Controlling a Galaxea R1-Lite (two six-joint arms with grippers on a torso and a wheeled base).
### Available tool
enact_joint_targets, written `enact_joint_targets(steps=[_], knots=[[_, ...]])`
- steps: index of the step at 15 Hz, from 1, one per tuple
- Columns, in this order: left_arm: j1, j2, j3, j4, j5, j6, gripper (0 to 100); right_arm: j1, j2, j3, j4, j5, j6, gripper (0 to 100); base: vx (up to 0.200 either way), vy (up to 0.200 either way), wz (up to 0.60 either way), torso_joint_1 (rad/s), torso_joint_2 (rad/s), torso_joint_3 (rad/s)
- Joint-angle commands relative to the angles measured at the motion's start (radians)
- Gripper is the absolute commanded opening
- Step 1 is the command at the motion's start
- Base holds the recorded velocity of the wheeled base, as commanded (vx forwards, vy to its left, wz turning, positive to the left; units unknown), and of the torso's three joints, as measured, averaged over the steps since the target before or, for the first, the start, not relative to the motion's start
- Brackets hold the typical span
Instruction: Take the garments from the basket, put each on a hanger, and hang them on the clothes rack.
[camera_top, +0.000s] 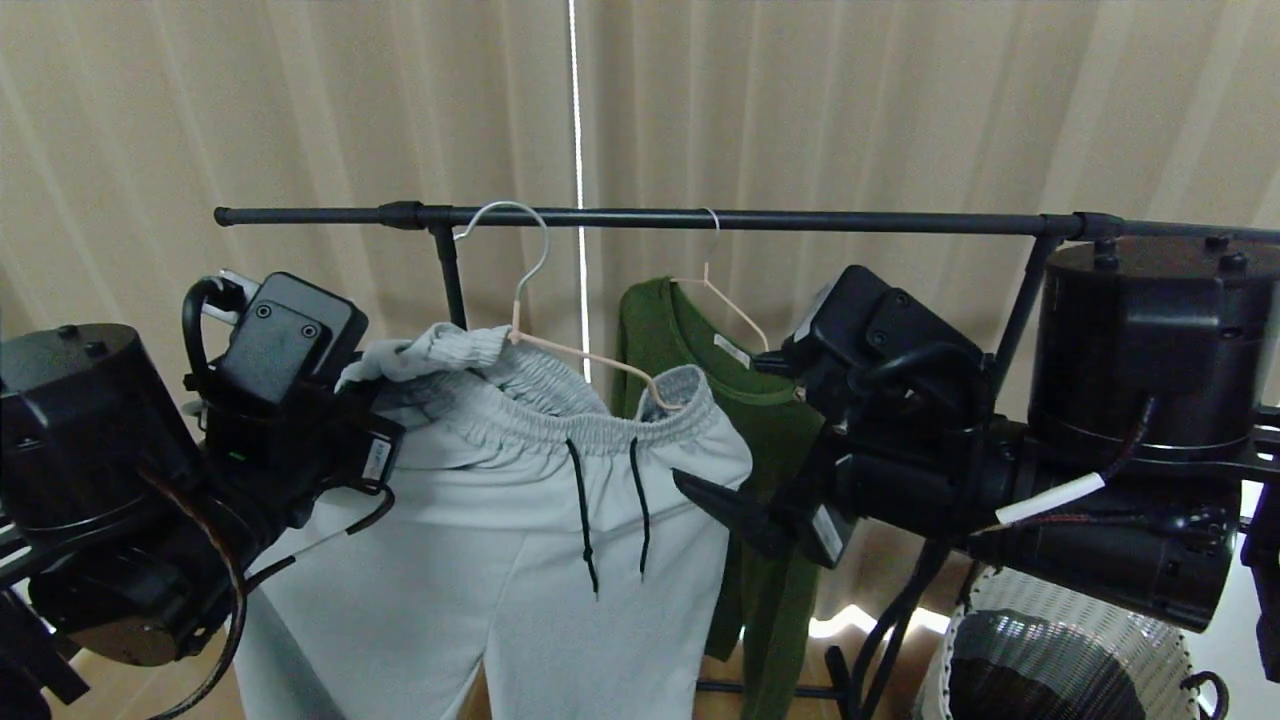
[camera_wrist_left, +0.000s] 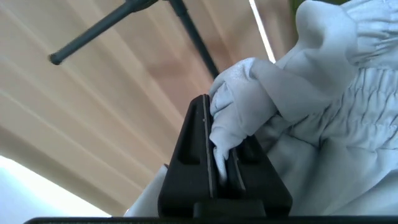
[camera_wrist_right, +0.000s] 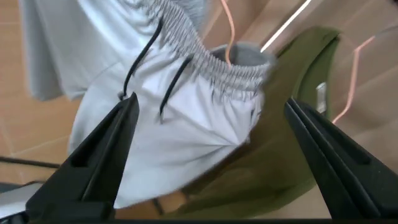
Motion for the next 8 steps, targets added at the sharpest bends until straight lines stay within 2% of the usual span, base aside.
enact_joint_targets(steps=[1, 3, 8], knots=[[-0.014, -0.005, 0.004, 0.000, -0.001, -0.005, 0, -0.014, 0.032, -0.004, -0.023, 0.000, -0.015, 100, 0.000, 0.000, 0.00, 0.000, 0.00, 0.000], [-0.045, -0.008, 0.015, 0.000, -0.001, -0.025, 0, -0.029, 0.084, -0.007, -0.117, 0.000, -0.053, 100, 0.000, 0.000, 0.00, 0.000, 0.00, 0.000], [-0.098, -0.033, 0.015, 0.000, -0.001, -0.025, 0, -0.035, 0.125, -0.043, -0.135, -0.001, -0.064, 100, 0.000, 0.000, 0.00, 0.000, 0.00, 0.000]])
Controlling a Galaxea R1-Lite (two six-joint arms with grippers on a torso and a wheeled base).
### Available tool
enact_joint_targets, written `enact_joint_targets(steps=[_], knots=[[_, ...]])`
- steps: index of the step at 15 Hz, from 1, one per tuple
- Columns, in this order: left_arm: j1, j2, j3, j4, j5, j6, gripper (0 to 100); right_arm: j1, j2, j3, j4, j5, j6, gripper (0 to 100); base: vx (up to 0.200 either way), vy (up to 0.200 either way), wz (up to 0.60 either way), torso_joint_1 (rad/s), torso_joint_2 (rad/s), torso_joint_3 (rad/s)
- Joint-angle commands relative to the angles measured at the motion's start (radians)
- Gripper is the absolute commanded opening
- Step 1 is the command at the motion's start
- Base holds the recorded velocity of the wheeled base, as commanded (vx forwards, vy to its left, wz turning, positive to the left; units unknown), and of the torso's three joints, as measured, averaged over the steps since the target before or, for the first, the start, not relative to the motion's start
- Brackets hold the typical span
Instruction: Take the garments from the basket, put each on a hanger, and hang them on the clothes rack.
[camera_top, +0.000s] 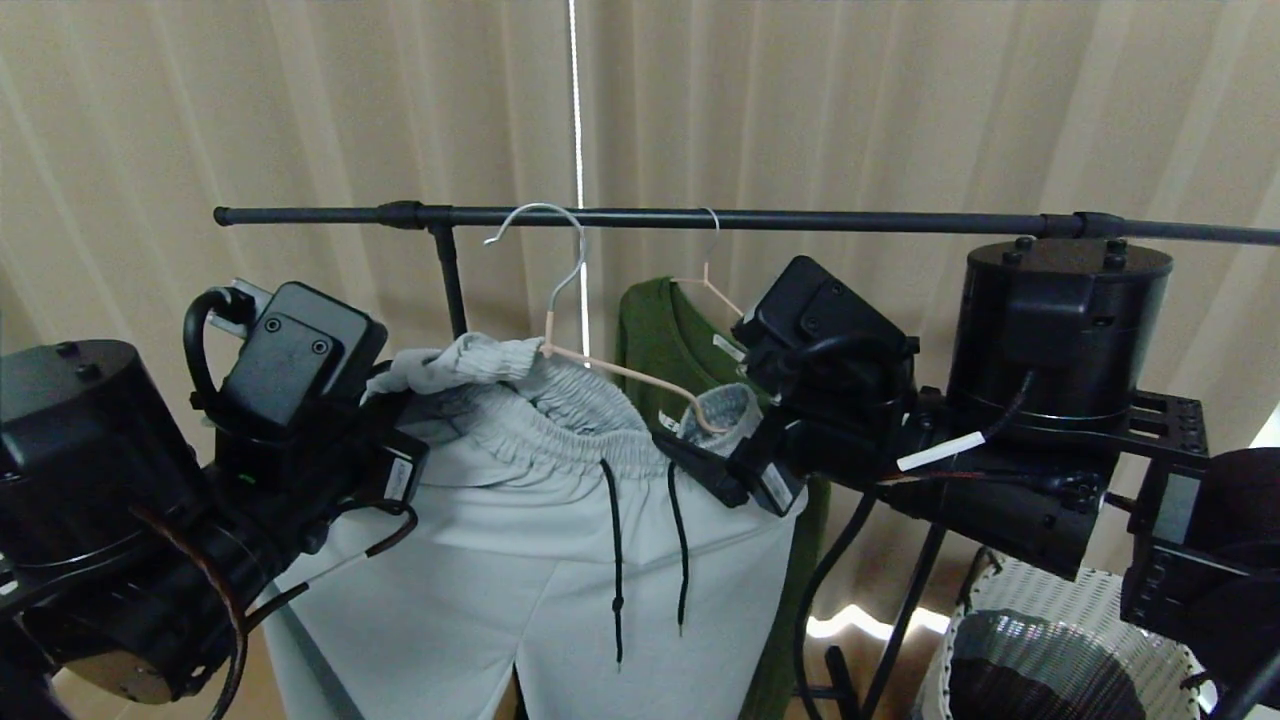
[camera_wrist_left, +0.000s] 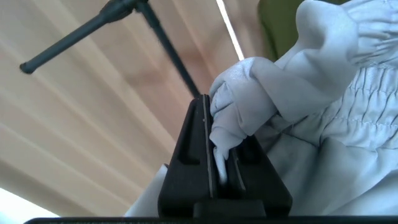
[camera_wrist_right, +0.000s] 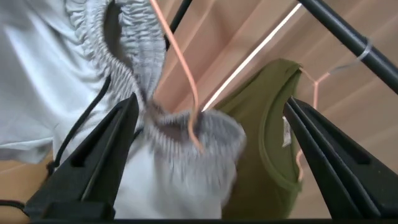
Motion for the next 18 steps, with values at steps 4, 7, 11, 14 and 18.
enact_joint_targets(steps=[4, 7, 11, 14, 18], knots=[[-0.028, -0.033, 0.000, 0.001, 0.002, 0.003, 0, -0.023, 0.047, -0.040, 0.000, 0.000, 0.001, 100, 0.000, 0.000, 0.00, 0.000, 0.00, 0.000], [-0.030, -0.044, 0.020, 0.001, 0.000, 0.005, 0, -0.036, 0.052, -0.060, 0.000, 0.000, 0.001, 100, 0.000, 0.000, 0.00, 0.000, 0.00, 0.000], [-0.057, -0.050, 0.022, 0.001, -0.003, 0.005, 0, -0.045, 0.055, -0.060, 0.000, 0.000, 0.001, 0, 0.000, 0.000, 0.00, 0.000, 0.00, 0.000], [-0.073, -0.050, 0.016, -0.001, -0.003, 0.005, 0, -0.045, 0.064, -0.062, -0.002, 0.000, 0.001, 0, 0.000, 0.000, 0.00, 0.000, 0.00, 0.000], [-0.073, -0.050, 0.014, -0.001, -0.003, 0.002, 0, -0.045, 0.067, -0.062, -0.002, 0.000, 0.001, 0, 0.000, 0.000, 0.00, 0.000, 0.00, 0.000]])
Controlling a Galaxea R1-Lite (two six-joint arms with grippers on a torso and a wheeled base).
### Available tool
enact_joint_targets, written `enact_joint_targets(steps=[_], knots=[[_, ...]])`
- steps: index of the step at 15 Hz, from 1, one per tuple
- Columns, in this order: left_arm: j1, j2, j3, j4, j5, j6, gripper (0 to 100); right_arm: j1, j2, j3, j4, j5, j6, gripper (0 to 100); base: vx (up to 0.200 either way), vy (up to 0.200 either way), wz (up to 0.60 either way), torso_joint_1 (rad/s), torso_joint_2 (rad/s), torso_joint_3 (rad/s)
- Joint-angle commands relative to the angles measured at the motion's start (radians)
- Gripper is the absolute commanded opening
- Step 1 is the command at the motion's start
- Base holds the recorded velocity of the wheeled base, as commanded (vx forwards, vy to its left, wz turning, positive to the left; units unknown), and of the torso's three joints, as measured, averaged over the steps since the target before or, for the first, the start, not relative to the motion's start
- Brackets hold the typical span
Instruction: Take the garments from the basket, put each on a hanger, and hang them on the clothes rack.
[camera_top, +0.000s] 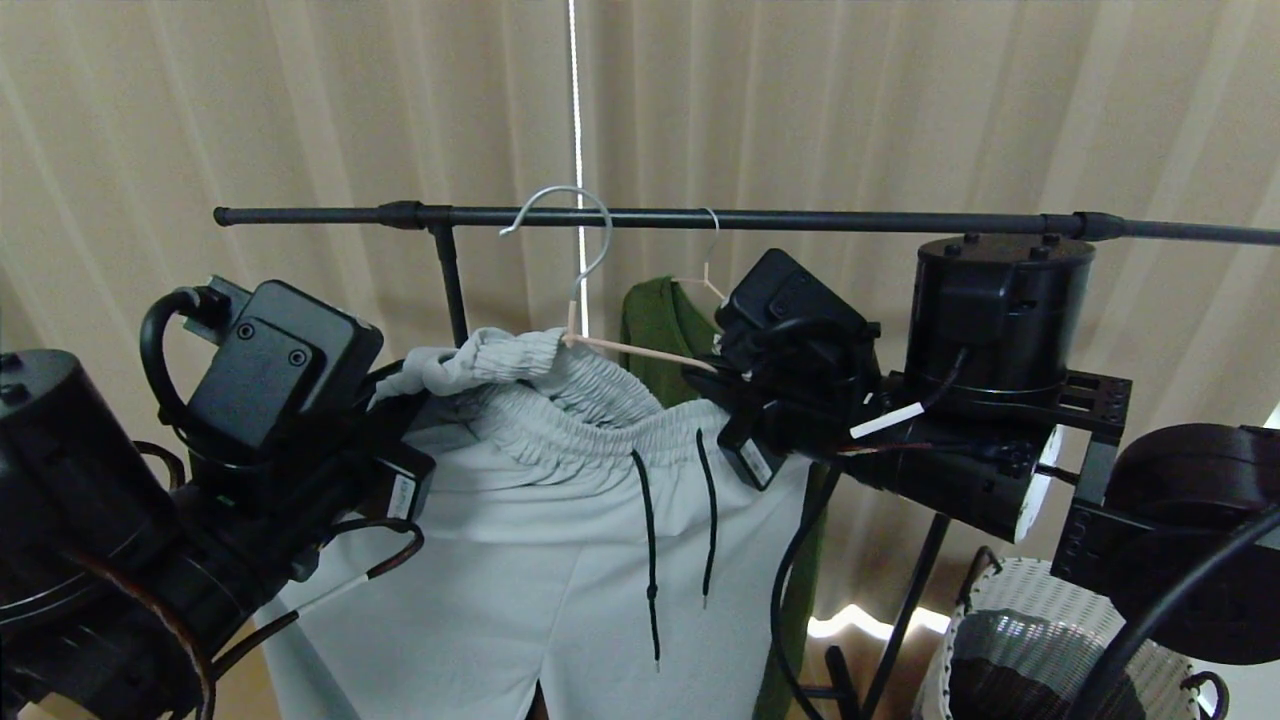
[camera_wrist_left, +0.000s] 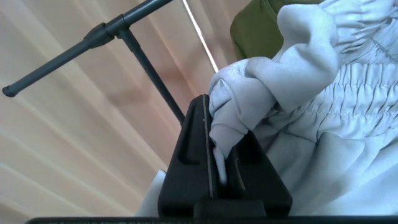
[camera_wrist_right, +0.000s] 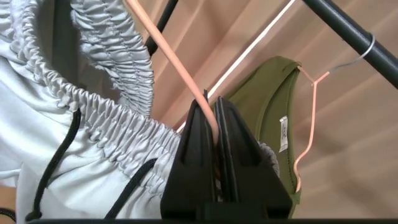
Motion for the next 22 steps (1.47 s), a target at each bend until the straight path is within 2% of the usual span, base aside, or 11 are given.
enact_joint_targets(steps=[1, 5, 6, 8, 10, 12, 13, 15, 20, 22], knots=[[0.000, 0.000, 0.000, -0.001, 0.000, -0.001, 0, 0.000, 0.000, 0.000, 0.001, -0.001, 0.000, 0, 0.000, 0.000, 0.00, 0.000, 0.00, 0.000], [0.000, 0.000, 0.006, -0.001, -0.003, -0.002, 0, 0.000, -0.013, 0.004, 0.001, -0.003, 0.000, 0, 0.000, 0.000, 0.00, 0.000, 0.00, 0.000], [-0.002, 0.000, 0.008, -0.001, -0.003, -0.004, 100, 0.000, -0.015, 0.003, 0.001, -0.011, 0.000, 0, 0.000, 0.000, 0.00, 0.000, 0.00, 0.000], [-0.002, -0.001, 0.008, -0.001, -0.006, -0.005, 100, 0.000, -0.024, 0.007, 0.001, -0.029, 0.001, 0, 0.000, 0.000, 0.00, 0.000, 0.00, 0.000], [-0.005, -0.015, 0.012, -0.001, -0.014, -0.042, 100, -0.004, -0.050, 0.021, 0.001, -0.050, 0.001, 0, 0.000, 0.000, 0.00, 0.000, 0.00, 0.000], [-0.011, -0.049, 0.071, -0.001, -0.071, -0.094, 100, -0.018, -0.112, 0.067, 0.001, -0.090, 0.003, 0, 0.000, 0.000, 0.00, 0.000, 0.00, 0.000], [-0.029, -0.069, 0.092, -0.001, -0.121, -0.119, 100, -0.035, -0.141, 0.086, 0.001, -0.093, 0.004, 0, 0.000, 0.000, 0.00, 0.000, 0.00, 0.000], [-0.043, -0.081, 0.101, -0.001, -0.169, -0.154, 100, -0.076, -0.190, 0.126, 0.001, -0.103, 0.003, 0, 0.000, 0.000, 0.00, 0.000, 0.00, 0.000], [-0.043, -0.095, 0.152, -0.001, -0.171, -0.203, 100, -0.136, -0.286, 0.185, 0.001, -0.115, 0.003, 0, 0.000, 0.000, 0.00, 0.000, 0.00, 0.000], [-0.034, -0.095, 0.241, -0.001, -0.171, -0.221, 100, -0.139, -0.316, 0.185, 0.001, -0.113, 0.004, 0, 0.000, 0.000, 0.00, 0.000, 0.00, 0.000]])
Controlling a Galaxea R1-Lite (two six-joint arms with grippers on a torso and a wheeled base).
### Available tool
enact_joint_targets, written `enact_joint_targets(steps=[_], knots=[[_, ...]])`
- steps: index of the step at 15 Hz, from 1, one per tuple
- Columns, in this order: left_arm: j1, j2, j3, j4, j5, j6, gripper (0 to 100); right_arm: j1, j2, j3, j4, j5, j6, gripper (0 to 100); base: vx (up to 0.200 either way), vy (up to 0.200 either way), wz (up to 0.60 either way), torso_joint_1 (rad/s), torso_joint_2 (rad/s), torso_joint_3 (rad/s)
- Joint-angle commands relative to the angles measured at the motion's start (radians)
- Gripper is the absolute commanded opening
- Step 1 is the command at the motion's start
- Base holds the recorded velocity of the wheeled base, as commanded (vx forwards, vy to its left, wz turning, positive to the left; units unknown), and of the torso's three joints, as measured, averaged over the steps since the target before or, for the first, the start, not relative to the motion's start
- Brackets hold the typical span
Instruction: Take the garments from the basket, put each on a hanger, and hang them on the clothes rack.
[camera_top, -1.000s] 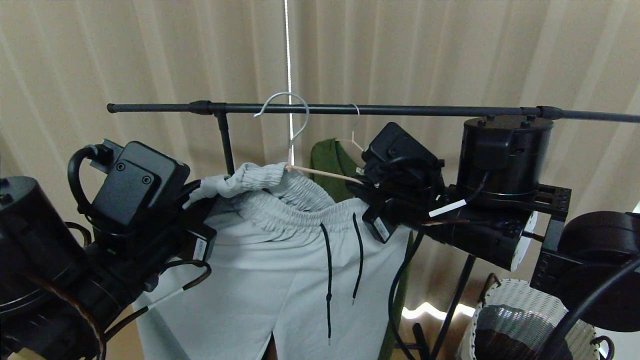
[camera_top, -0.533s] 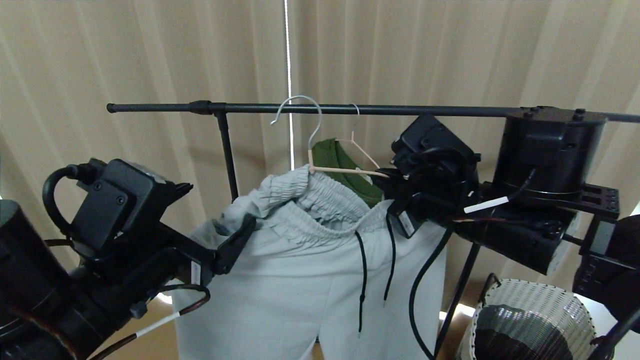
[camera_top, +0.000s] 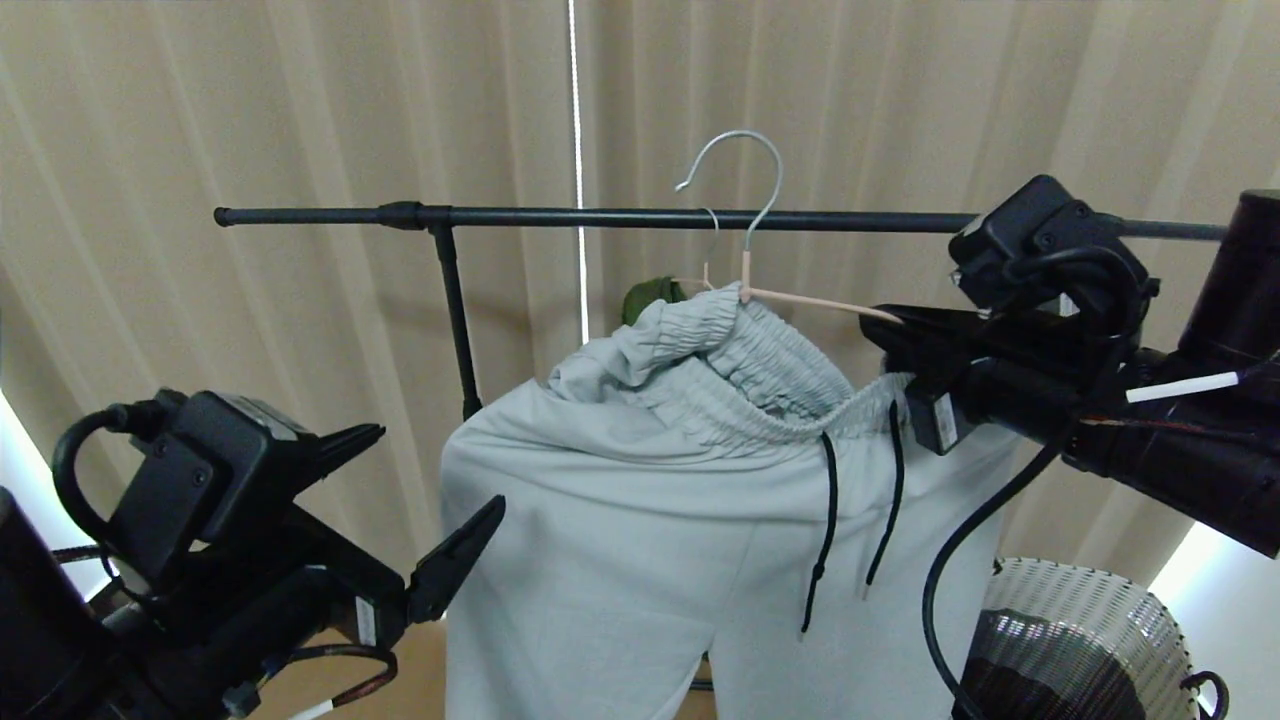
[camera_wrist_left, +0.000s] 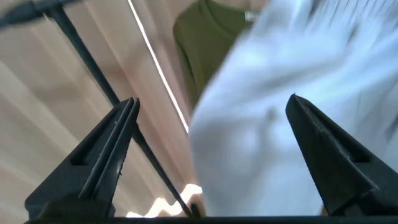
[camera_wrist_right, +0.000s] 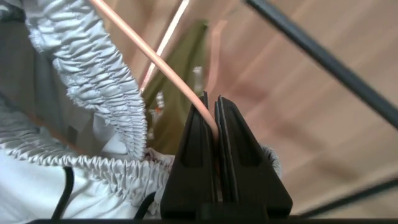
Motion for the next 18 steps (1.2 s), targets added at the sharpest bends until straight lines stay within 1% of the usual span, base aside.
enact_joint_targets(steps=[1, 2, 4, 5, 6, 8, 9, 10, 11, 13, 15, 16, 18], knots=[[0.009, -0.003, 0.087, -0.001, 0.002, -0.012, 100, -0.003, -0.054, 0.003, -0.001, 0.002, 0.000, 0, 0.000, 0.000, 0.00, 0.000, 0.00, 0.000], [0.012, -0.003, 0.113, 0.001, 0.002, -0.023, 100, -0.003, -0.070, 0.010, -0.001, 0.003, 0.000, 0, 0.000, 0.000, 0.00, 0.000, 0.00, 0.000], [0.041, 0.006, 0.128, 0.001, 0.001, -0.053, 100, -0.003, -0.103, 0.024, -0.001, 0.005, 0.000, 0, 0.000, 0.000, 0.00, 0.000, 0.00, 0.000], [0.049, 0.010, 0.125, 0.001, -0.010, -0.093, 100, -0.003, -0.118, 0.027, -0.001, 0.008, 0.000, 0, 0.000, 0.000, 0.00, 0.000, 0.00, 0.000], [0.062, 0.020, 0.116, 0.002, -0.067, -0.152, 100, -0.003, -0.136, 0.029, -0.001, 0.012, 0.000, 0, 0.000, 0.000, 0.00, 0.000, 0.00, 0.000], [0.099, 0.043, 0.102, 0.002, -0.111, -0.149, 100, -0.001, -0.139, 0.026, -0.001, 0.016, 0.000, 0, 0.000, 0.000, 0.00, 0.000, 0.00, 0.000], [0.101, 0.058, 0.081, 0.002, -0.113, -0.149, 100, -0.001, -0.139, 0.027, -0.001, 0.016, 0.000, 0, 0.000, 0.000, 0.00, 0.000, 0.00, 0.000], [0.102, 0.070, 0.062, 0.002, -0.113, -0.149, 0, -0.001, -0.139, 0.026, -0.001, 0.016, 0.000, 0, 0.000, 0.000, 0.00, 0.000, 0.00, 0.000], [0.104, 0.076, 0.055, 0.002, -0.113, -0.149, 0, -0.001, -0.139, 0.024, -0.001, 0.016, 0.000, 0, 0.000, 0.000, 0.00, 0.000, 0.00, 0.000], [0.150, 0.101, 0.053, 0.002, -0.113, -0.130, 0, -0.003, -0.139, 0.020, -0.001, 0.012, 0.000, 0, 0.000, 0.000, 0.00, 0.000, 0.00, 0.000], [0.243, 0.125, 0.073, 0.001, -0.111, -0.107, 0, -0.005, -0.139, 0.015, -0.001, 0.005, 0.000, 0, 0.000, 0.000, 0.00, 0.000, 0.00, 0.000], [0.331, 0.141, 0.087, 0.001, -0.113, -0.086, 0, -0.031, -0.139, 0.013, -0.001, 0.003, 0.000, 0, 0.000, 0.000, 0.00, 0.000, 0.00, 0.000], [0.391, 0.158, 0.104, -0.010, -0.115, -0.084, 0, -0.069, -0.138, 0.015, -0.001, 0.003, 0.000, 0, 0.000, 0.000, 0.00, 0.000, 0.00, 0.000]])
